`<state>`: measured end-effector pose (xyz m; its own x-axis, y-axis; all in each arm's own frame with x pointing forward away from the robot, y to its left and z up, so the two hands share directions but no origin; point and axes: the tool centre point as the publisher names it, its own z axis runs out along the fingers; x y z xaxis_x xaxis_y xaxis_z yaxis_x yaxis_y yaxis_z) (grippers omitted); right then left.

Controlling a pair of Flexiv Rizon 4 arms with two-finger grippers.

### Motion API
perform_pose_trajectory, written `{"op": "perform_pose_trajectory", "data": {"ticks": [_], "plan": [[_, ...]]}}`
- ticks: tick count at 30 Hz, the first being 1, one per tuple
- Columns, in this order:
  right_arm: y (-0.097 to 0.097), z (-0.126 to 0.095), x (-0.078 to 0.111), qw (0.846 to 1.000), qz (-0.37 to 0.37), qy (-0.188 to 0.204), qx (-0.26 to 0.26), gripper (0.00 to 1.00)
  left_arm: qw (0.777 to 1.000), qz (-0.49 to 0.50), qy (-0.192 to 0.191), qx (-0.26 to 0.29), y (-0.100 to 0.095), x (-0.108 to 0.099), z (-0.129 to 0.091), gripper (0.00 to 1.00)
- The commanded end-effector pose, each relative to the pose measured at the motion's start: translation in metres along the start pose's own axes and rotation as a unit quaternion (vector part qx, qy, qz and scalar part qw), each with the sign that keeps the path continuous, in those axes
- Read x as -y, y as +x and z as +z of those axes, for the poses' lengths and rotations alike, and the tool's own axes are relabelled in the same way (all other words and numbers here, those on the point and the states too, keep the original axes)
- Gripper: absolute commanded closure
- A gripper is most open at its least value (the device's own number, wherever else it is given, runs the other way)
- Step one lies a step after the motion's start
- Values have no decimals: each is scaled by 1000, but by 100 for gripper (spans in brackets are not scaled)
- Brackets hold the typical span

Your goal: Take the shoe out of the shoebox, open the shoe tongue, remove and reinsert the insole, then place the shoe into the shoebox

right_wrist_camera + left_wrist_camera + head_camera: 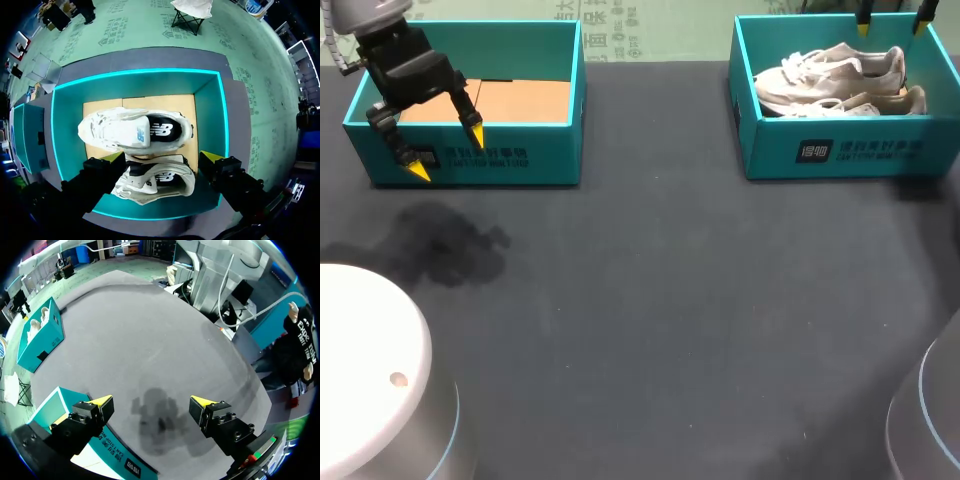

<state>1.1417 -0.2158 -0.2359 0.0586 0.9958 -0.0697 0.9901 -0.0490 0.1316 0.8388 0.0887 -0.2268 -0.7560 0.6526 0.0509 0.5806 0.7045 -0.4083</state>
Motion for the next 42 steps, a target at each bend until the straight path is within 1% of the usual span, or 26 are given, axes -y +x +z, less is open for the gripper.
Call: {"op": "perform_pose_trajectory", "data": {"ticks": [1,4,10,14,19,21,24,29,32,34,36,38,40,42], "plan": [[10,-22,21,1000,5,-29,6,0,1000,0,-1,0,1,0,0,0],[19,-33,30,999,9,-30,8,0,1000,0,-1,0,1,0,0,0],[46,-55,56,999,11,-29,8,0,1000,0,-1,0,1,0,0,0],[65,-65,74,999,11,-31,8,0,1000,0,-1,0,1,0,0,0],[82,-68,99,999,30,-29,3,0,1000,0,-1,0,1,0,0,0],[87,-69,106,999,35,-25,5,0,1000,0,-1,0,1,0,0,0],[101,-73,117,999,32,-27,0,0,1000,0,-1,0,1,0,0,0],[101,-73,117,999,32,-27,0,0,1000,0,-1,0,1,0,0,0],[101,-73,117,999,32,-27,0,0,997,-77,-8,13,7,5,-3,0],[101,-73,117,999,32,-27,0,0,986,-165,-11,17,10,9,-9,0],[101,-73,117,999,32,-27,0,0,967,-251,-16,27,13,10,-17,0],[101,-73,117,999,32,-27,0,0,936,-350,-13,37,17,9,-25,0],[101,-73,117,999,32,-27,0,0,894,-443,-19,64,20,7,-31,0],[101,-73,117,999,32,-27,0,0,857,-508,-24,82,26,8,-36,0]]}}
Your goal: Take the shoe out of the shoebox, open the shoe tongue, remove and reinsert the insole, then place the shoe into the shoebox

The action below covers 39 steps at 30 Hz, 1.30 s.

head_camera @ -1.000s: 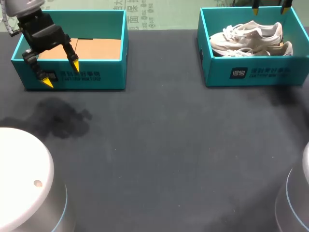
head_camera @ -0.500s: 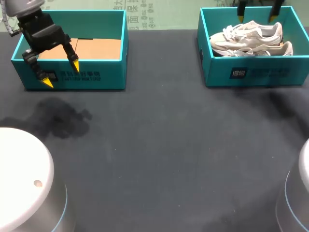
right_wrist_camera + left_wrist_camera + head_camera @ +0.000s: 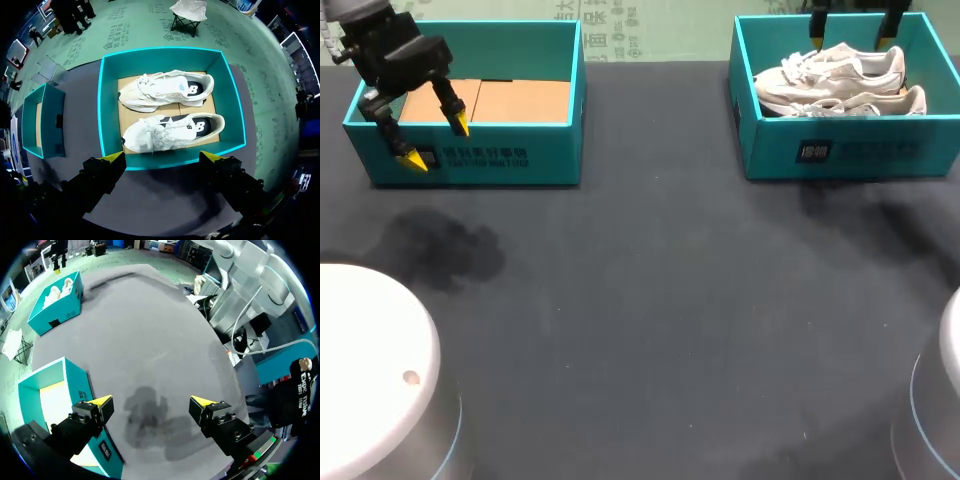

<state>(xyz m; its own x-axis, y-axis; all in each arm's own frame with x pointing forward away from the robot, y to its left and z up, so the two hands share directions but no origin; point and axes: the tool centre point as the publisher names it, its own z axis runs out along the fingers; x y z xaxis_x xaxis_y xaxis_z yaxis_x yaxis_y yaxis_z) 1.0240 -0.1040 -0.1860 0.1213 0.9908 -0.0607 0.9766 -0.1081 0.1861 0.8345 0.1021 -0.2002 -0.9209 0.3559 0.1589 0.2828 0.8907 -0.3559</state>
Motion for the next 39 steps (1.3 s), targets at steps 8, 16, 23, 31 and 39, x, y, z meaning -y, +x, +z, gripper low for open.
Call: {"op": "perform_pose_trajectory", "data": {"ticks": [8,16,23,31,39], "plan": [[-1,2,38,998,25,64,7,0,824,-557,-33,102,16,-15,-15,0],[2,-6,80,996,26,85,12,0,736,-645,-134,157,7,-18,-15,0],[4,-8,91,995,38,94,3,0,736,-645,-134,157,7,-18,-15,0],[4,-8,91,995,38,94,3,0,736,-645,-134,157,7,-18,-15,0],[14,-4,115,993,57,104,-12,0,556,-813,-121,124,-12,-38,-17,0]]}}
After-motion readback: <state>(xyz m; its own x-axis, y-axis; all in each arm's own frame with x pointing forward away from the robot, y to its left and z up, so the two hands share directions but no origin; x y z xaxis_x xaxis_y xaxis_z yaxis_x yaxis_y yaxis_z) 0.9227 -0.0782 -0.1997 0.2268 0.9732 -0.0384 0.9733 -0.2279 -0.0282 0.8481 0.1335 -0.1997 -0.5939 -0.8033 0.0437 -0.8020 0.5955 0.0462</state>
